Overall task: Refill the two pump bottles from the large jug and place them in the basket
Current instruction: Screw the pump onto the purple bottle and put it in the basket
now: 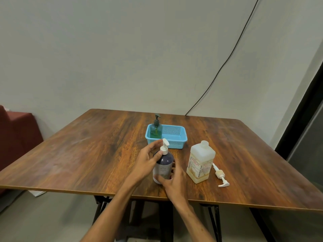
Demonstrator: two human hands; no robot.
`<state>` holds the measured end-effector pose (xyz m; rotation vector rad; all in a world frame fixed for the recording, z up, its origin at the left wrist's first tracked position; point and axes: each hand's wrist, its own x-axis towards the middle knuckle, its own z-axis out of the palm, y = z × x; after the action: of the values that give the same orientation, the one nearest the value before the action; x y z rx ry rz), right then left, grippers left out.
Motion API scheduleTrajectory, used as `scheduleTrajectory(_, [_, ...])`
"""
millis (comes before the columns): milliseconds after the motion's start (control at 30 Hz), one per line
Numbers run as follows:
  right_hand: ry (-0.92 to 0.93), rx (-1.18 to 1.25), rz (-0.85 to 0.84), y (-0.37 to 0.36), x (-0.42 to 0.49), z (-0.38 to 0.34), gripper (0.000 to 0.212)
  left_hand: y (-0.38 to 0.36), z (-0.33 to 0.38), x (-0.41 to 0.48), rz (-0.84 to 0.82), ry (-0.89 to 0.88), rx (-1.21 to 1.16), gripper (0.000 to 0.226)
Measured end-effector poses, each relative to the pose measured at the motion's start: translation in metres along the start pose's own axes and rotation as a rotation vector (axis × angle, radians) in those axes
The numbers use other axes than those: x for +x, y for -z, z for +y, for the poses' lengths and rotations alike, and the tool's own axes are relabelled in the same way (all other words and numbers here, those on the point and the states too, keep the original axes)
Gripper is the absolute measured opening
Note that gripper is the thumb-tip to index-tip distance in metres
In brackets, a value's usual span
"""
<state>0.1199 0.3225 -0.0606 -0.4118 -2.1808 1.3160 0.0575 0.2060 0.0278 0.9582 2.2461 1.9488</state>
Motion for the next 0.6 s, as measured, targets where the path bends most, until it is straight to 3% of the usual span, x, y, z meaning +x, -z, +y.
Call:
scheduleTrajectory(200, [0.001, 0.002, 0.002, 0.002, -0.001, -0.004, 0.093, -0.015, -0.003, 0.002, 0.219, -0.045, 0.100, 0.038])
scheduleTrajectory(300, [-0.005, -0.008, 0.001, 0.002, 0.000, -0.004, 0.095, -0.017, -0.003, 0.004, 0.203, -0.066, 0.114, 0.032])
scheduleTrajectory(433, [-0.020, -0.013, -0.003, 0.002, 0.000, -0.003, 0.095, -0.015, -0.005, 0.000, 0.102, -0.044, 0.077, 0.041])
scheduleTrajectory(600, [-0.008, -0.017, 0.012, 0.003, 0.000, -0.003, 0.093, -0.022, -0.004, -0.003, 0.317, -0.033, 0.070, 0.035])
